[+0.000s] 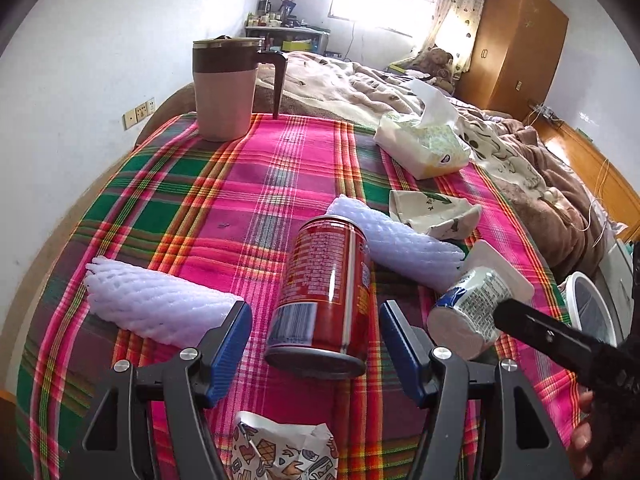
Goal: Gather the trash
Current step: 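Grasp the red can with the left gripper while the right gripper grasps the white yogurt cup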
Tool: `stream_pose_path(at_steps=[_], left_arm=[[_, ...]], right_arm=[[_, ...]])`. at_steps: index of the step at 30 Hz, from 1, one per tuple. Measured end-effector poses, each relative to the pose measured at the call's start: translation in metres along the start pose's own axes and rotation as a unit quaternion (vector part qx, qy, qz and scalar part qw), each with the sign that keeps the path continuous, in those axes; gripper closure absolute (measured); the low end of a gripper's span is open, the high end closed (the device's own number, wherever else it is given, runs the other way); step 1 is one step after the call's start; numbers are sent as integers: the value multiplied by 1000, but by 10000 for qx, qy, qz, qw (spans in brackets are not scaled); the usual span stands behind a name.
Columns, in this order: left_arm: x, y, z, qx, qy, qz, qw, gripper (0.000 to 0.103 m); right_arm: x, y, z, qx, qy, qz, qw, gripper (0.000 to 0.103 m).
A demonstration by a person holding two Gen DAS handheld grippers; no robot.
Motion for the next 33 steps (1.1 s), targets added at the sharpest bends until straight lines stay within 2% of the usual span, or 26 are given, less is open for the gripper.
stream_pose_path(at_steps=[5, 10, 13, 19, 26, 29, 33], left_arm=[[2, 2, -2, -50, 10, -10, 10000, 37], [5, 5, -5, -69, 50, 92, 9999, 37], [4, 4, -5, -43, 33, 78, 10000, 37], [3, 1, -5, -41, 6, 16, 10000, 37], [6, -2, -1, -71, -2, -29, 10000, 37], [8, -1, 2, -59, -21, -12, 10000, 37], [12, 1, 9, -77, -66, 19, 9999, 37]], right_arm=[[7, 4, 9, -139, -72, 169, 9997, 36], [23, 8, 9, -496, 190, -32, 9986, 36], [27, 7, 10, -658, 170, -92, 9976, 36], [17, -1, 24, -436, -169, 209, 9987, 34], [13, 6, 24, -233, -309, 607, 9974, 34], [11, 7, 22, -172, -363, 574, 9975, 34], [12, 14, 14, 1, -341, 770, 9964, 42]])
Point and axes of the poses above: each gripper's, at about its wrist camera, not at the fingertips, and z roughly the way its jaws point, y to its right, x to its top, the point moved 9 cm from there along z, roughly the way its jaws point, and after that the axes turned 4 degrees about z, right-handed, at the moved point
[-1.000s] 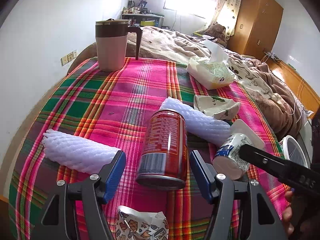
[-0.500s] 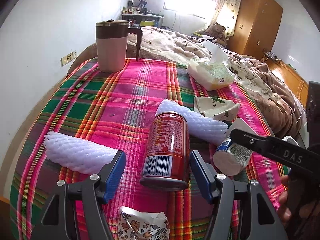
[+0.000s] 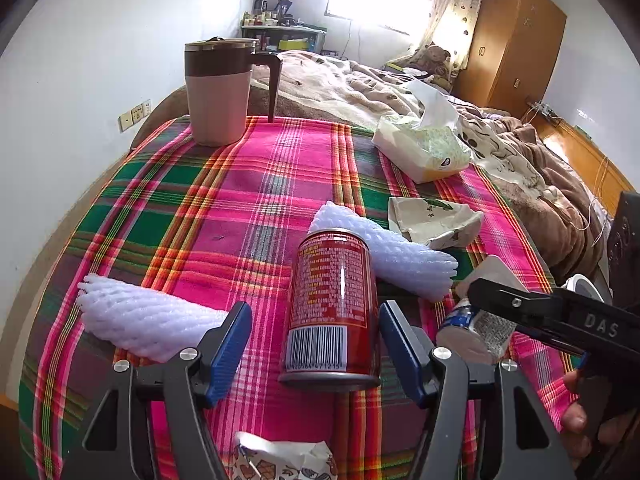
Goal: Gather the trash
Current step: 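Grasp the red can with the left gripper while the right gripper grasps the white yogurt cup, then carry the red can with the left gripper while the right gripper carries the yogurt cup over the bin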
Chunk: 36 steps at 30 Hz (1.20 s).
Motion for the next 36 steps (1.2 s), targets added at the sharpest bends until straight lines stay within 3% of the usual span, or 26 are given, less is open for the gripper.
stream_pose_path(at_steps=[1, 4, 10, 13, 24, 36], left_arm=[[0, 0, 2, -17, -26, -12, 10000, 37], [3, 2, 8, 2, -77, 21, 10000, 37], [2, 10, 20, -33, -214, 104, 9997, 37], [1, 9, 20, -74, -198, 33, 9998, 50], [-3, 18, 4, -162, -30, 73, 9998, 50], [-5, 47, -17, -328, 154, 232, 9991, 50]], right_arm=[[1, 0, -2, 68, 25, 15, 10000, 51], [2, -1, -8, 109, 123, -110, 9998, 60], [1, 3, -14, 278, 148, -154, 9994, 68], [0, 3, -20, 251, 284, -321, 9988, 76], [3, 2, -29, 285, 475, -543, 9970, 85], [11, 9, -56, 292, 868, -672, 9935, 86]])
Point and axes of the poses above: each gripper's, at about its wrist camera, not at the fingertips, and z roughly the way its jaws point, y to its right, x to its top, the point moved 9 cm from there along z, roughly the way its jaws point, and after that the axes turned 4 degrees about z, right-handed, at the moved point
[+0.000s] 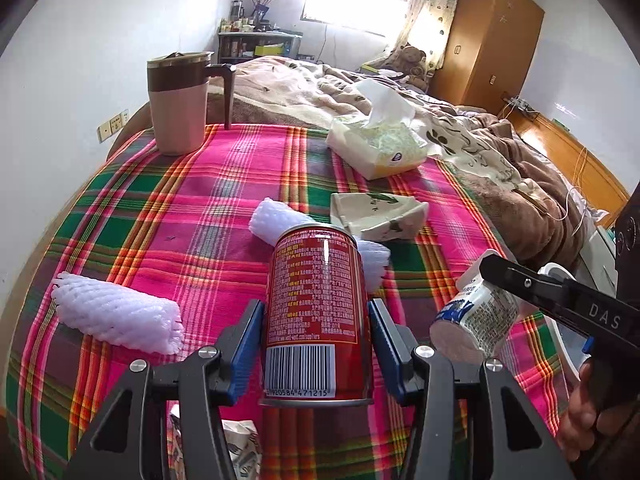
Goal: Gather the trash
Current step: 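Carry the red can with the left gripper while the right gripper carries the yogurt cup over the bin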
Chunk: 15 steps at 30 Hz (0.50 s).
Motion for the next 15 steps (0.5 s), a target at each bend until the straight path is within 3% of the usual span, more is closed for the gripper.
stream_pose_path(at_steps=[15], left_arm=[[9, 67, -24, -294, 275, 374, 9985, 50]], right_arm=[[22, 38, -58, -239, 592, 84, 9979, 86]])
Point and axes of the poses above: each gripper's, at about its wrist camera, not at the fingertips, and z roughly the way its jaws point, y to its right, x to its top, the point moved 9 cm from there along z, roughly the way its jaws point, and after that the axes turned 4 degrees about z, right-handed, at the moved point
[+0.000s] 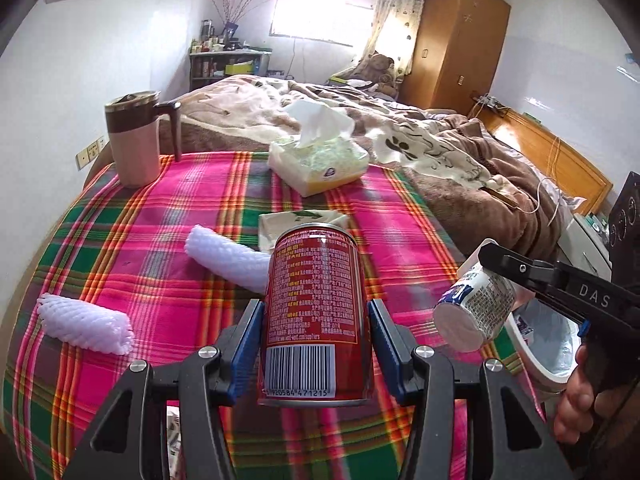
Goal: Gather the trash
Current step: 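Carry the red can with the left gripper while the right gripper carries the yogurt cup over the bin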
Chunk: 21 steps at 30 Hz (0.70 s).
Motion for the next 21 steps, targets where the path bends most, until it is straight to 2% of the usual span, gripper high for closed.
stream_pose_path(at_steps=[21], left_arm=[[12, 136, -6, -680, 238, 645, 9953, 50]], right_arm=[[30, 96, -82, -538, 677, 359, 9956, 86]])
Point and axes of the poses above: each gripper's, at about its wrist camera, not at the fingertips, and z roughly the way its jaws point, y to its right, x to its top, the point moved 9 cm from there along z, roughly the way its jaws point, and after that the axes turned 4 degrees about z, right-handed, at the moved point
